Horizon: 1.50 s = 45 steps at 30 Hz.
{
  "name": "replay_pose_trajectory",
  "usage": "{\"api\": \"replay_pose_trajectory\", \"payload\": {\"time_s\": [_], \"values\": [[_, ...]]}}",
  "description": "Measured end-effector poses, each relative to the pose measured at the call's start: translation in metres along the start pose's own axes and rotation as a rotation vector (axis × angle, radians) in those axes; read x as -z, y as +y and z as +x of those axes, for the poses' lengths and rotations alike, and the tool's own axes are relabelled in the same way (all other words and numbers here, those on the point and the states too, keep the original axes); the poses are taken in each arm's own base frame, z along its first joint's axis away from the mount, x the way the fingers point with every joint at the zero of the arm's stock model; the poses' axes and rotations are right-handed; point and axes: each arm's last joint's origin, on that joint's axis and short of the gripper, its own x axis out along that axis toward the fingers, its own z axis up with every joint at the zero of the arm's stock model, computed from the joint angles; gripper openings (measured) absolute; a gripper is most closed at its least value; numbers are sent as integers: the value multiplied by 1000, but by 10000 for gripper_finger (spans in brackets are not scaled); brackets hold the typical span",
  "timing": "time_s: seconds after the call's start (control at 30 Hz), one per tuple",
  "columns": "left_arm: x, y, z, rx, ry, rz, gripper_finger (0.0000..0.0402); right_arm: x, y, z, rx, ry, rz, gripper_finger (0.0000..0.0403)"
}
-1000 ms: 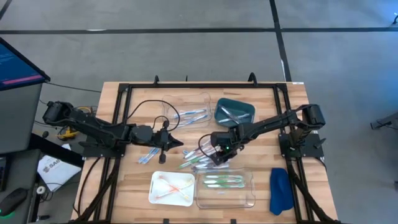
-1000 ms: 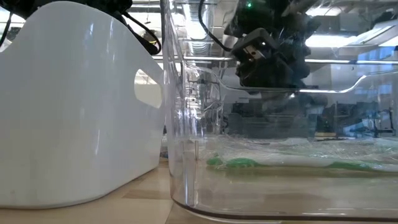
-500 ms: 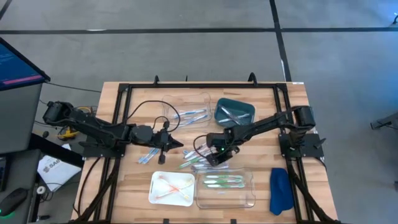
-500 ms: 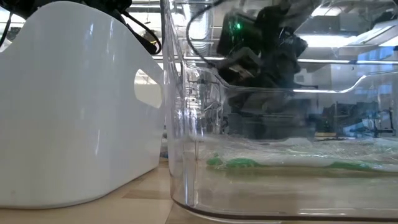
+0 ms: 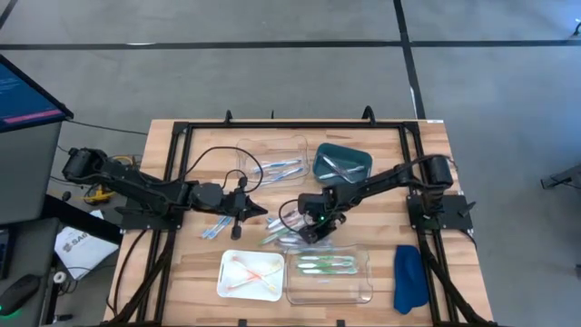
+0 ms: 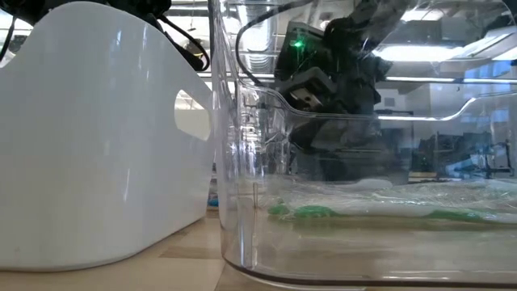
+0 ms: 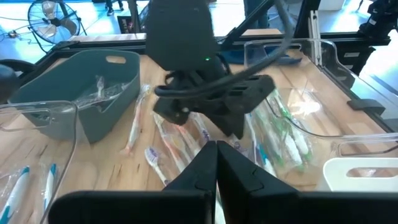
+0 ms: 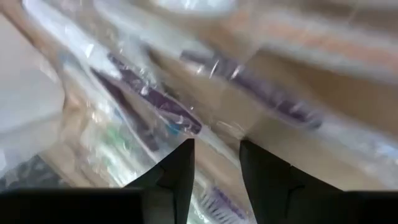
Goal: Pick & Place Toothbrushes
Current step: Put the purple toothbrush into the green bin
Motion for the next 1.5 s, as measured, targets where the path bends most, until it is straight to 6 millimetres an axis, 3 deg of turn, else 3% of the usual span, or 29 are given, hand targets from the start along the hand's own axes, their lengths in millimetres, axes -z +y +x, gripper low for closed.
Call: {"api": "replay_pose_trajectory", "payload": {"time_s": [0.27, 0.57, 0.77, 1.0, 1.13, 1.27, 1.5], "values": [[0, 0, 0, -1, 0, 0, 1, -6, -5, -8, 6, -17, -9, 99], [0, 0, 0, -1, 2, 0, 1, -9, -8, -41, 38, -125, -45, 69], [1, 0, 0, -1, 2, 0, 1, -6, -1, -60, 18, -198, -235, 66], [1, 0, 0, -1, 3, 0, 1, 11, 8, -41, 57, -139, -410, 66], [1, 0, 0, -1, 2, 0, 1, 8, 3, -27, 90, -112, -288, 66], [0, 0, 0, -1, 2, 0, 1, 3, -5, -30, 119, -101, -170, 66], [1, 0, 0, -1, 3, 0, 1, 3, -6, -34, 116, -100, -208, 66]]}}
